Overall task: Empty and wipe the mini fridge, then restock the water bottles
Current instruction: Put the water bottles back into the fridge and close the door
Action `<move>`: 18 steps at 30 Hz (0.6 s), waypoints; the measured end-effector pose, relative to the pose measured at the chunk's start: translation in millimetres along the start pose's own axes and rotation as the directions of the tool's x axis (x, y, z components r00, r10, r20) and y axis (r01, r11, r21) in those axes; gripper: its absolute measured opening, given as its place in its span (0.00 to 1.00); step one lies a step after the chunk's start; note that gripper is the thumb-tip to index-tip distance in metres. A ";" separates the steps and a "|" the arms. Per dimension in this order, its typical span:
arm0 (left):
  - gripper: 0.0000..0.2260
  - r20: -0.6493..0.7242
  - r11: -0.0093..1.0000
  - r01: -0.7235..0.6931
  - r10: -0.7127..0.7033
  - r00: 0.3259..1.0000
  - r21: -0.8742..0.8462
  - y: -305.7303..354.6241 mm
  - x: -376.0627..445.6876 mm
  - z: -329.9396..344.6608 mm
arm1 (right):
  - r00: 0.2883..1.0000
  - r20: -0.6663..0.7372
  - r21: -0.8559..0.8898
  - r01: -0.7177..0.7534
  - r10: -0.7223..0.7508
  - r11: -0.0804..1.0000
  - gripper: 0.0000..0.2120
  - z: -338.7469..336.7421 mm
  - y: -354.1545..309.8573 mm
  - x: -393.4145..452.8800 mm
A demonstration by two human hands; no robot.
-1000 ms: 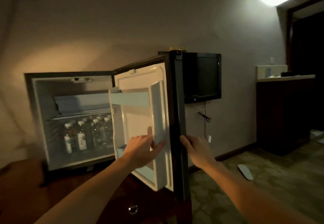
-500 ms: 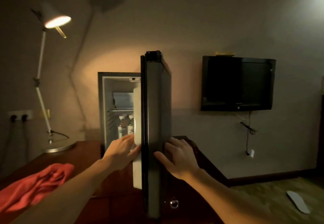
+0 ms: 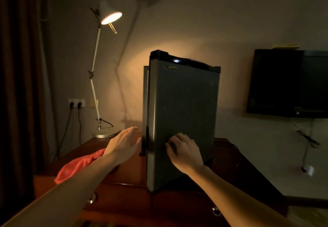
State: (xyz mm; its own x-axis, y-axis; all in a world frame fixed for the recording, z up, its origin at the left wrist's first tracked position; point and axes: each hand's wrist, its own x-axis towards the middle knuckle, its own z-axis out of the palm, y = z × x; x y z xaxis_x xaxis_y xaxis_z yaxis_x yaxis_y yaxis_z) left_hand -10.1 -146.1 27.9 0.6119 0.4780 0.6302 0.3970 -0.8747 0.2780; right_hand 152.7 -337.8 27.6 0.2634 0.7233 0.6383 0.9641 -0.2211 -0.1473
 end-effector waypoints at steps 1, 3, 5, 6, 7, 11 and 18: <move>0.24 -0.006 1.000 0.021 -0.021 1.000 0.008 -6.6 -1.4 -1.0 | 1.000 0.000 0.002 -0.005 0.005 1.000 0.14 6.4 -2.6 4.6; 0.28 -0.009 0.999 0.046 -0.046 0.999 0.003 -18.5 -1.0 0.2 | 1.000 0.009 0.000 -0.015 0.015 1.000 0.15 19.4 -6.8 13.4; 0.30 -0.019 0.999 0.052 -0.053 0.998 -0.012 -27.5 0.6 4.0 | 1.000 0.021 -0.008 -0.019 0.019 1.000 0.16 32.1 -9.2 22.7; 0.29 -0.025 0.999 0.046 -0.046 0.999 -0.009 -28.9 1.0 4.1 | 0.999 0.024 -0.016 -0.021 0.021 1.000 0.17 37.6 -10.1 27.4; 0.27 -0.024 0.999 0.033 -0.033 0.999 -0.001 -28.2 1.2 2.9 | 0.999 0.026 -0.026 -0.025 0.025 0.999 0.17 42.8 -10.6 32.2; 0.19 -0.013 0.998 -0.043 0.044 0.999 0.034 -21.5 7.1 5.5 | 0.998 0.046 -0.063 -0.044 0.047 0.997 0.20 61.1 -8.8 51.9; 0.24 0.150 0.992 -0.111 0.102 0.983 0.053 -6.9 36.2 45.7 | 0.994 0.086 -0.080 -0.057 0.064 0.995 0.19 84.1 17.4 82.7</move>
State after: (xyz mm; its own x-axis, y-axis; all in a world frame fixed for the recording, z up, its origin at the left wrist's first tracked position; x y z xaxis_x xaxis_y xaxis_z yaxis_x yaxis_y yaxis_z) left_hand 40.5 -119.1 15.7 0.7448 0.3933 0.5391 0.3626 -0.9167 0.1678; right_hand 194.1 -226.8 14.3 0.3268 0.7609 0.5605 0.9415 -0.3139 -0.1228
